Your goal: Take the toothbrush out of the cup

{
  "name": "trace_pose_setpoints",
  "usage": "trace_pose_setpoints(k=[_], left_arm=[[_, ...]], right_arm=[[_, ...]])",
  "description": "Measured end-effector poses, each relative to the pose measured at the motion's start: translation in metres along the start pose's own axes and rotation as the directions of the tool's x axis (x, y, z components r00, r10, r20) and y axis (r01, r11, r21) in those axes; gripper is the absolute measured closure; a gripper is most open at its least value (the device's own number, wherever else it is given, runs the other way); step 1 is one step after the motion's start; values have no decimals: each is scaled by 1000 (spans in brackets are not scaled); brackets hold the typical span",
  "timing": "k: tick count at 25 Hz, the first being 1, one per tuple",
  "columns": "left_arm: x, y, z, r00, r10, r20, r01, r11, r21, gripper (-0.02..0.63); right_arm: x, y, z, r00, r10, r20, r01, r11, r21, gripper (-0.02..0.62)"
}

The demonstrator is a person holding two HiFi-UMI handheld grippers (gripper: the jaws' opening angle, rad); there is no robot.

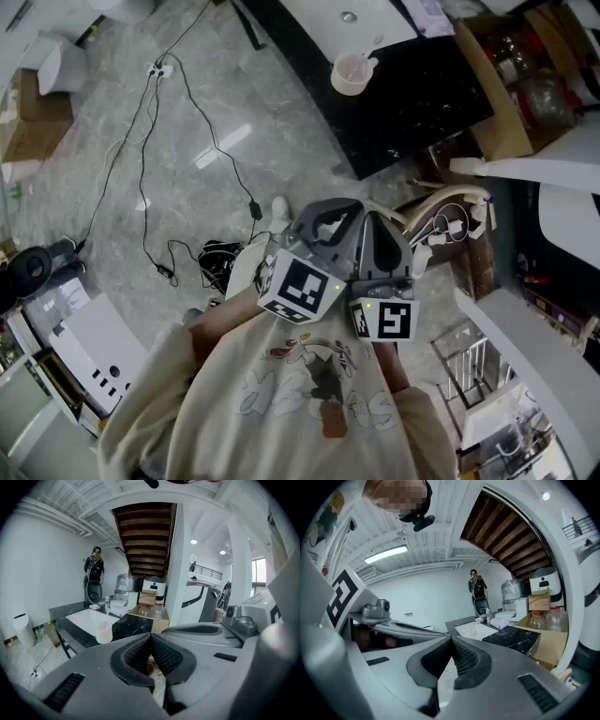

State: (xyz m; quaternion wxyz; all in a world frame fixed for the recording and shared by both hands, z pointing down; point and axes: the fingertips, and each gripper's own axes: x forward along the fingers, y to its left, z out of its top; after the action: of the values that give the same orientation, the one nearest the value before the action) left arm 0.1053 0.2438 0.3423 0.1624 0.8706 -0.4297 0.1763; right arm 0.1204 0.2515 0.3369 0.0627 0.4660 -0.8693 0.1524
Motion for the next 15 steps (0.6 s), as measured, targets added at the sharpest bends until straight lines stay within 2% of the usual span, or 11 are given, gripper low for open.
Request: trace_pose_setpoints(k=[3,5,10,15], left_arm=[[-10,7,6,995,-90,39,88,995,35,594],[-15,15,4,992,-115,48,113,993,39,594],[-38,47,-4,993,-74,92,73,997,8,594],[-57,77,0,992,-13,126,15,1000,-17,594]], right_arm=[[10,10,-2,995,-97,5,97,995,-4,584],[19,15,-4,991,-131,-1,131,991,13,584],[35,31,-6,988,-153,3,152,988,23,584],[47,47,2,992,-124,13,123,992,3,583]])
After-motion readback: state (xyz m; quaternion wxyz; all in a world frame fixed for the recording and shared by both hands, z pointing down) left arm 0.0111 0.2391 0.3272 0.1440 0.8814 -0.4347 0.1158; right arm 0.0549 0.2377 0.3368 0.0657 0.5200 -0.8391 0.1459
